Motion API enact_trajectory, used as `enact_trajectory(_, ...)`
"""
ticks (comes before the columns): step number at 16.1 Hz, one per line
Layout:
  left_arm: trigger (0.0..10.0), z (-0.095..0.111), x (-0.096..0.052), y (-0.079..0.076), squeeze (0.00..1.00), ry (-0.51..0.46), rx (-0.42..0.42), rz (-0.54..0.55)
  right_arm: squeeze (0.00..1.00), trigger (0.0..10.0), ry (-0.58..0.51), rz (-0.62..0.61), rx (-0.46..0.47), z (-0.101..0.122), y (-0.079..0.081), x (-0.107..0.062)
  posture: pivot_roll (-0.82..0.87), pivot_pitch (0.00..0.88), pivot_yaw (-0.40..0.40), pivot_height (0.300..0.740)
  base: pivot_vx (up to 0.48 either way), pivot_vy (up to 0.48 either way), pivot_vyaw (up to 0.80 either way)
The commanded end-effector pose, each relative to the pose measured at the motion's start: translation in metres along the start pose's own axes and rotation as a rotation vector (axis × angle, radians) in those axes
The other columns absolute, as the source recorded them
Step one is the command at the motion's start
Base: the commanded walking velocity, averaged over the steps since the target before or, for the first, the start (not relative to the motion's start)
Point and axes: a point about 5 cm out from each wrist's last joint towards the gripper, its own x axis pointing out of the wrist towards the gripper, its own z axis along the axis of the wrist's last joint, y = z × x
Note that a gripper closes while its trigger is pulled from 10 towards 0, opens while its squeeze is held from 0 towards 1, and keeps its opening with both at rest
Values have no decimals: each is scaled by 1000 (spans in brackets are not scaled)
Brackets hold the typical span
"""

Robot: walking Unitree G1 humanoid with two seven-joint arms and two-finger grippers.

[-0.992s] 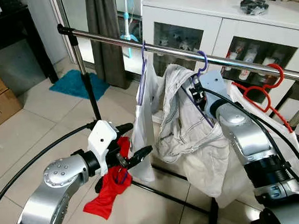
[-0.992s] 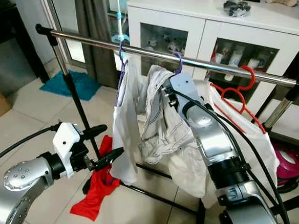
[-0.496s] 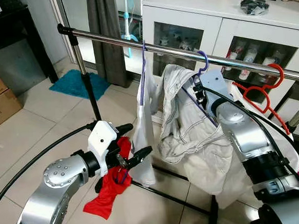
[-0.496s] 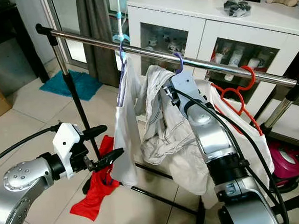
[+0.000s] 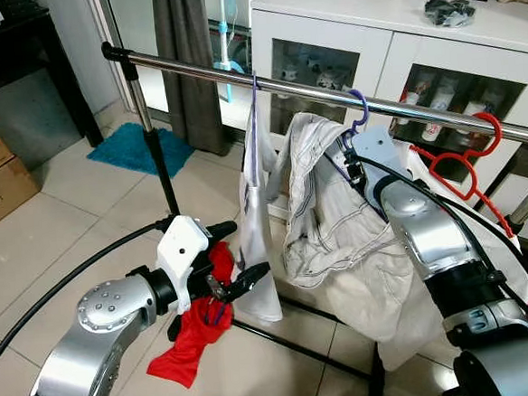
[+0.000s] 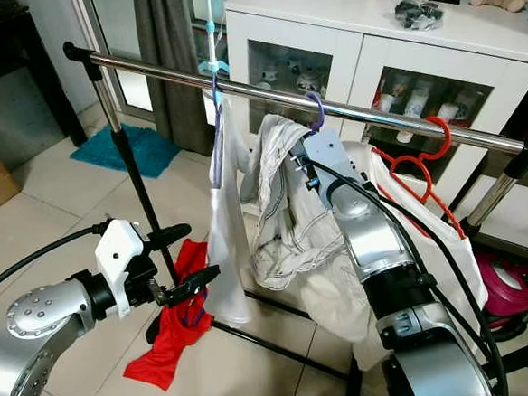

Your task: Hang hanger

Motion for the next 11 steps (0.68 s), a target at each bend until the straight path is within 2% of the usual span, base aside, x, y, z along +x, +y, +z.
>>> enact_trajectory(1,10000,1,0,-2,0,4,17,-14,0,10000,0,15,12,2,-1,2,21,0,-36,740,0,0,0)
enact_trajectory(2,10000,0,0,-2,0,5,17,-15,0,10000,-6,33,19,4,-1,2,23,0,-35,740,0,0,0)
enact_trajectory(4,10000,0,0,-2,0,6,18,-16,0,4588,-18,64,37,7,-1,4,22,0,-35,740,0,0,0)
enact_trajectory(5,10000,0,0,-2,0,5,18,-17,0,3804,-21,70,43,8,-1,4,22,0,-35,740,0,0,0)
enact_trajectory(6,10000,1,0,-2,0,5,18,-17,0,2000,-28,79,57,10,-3,6,22,0,-36,740,0,0,0)
enact_trajectory(8,10000,1,1,-2,0,4,20,-18,0,392,-41,85,82,15,-5,9,23,0,-37,740,0,0,0)
enact_trajectory(9,10000,1,1,-2,0,4,19,-18,0,0,-43,88,90,16,-5,11,23,0,-37,740,0,0,0)
enact_trajectory(11,10000,1,0,-2,0,5,19,-16,0,0,-47,96,99,18,-3,12,25,0,-40,740,0,0,0)
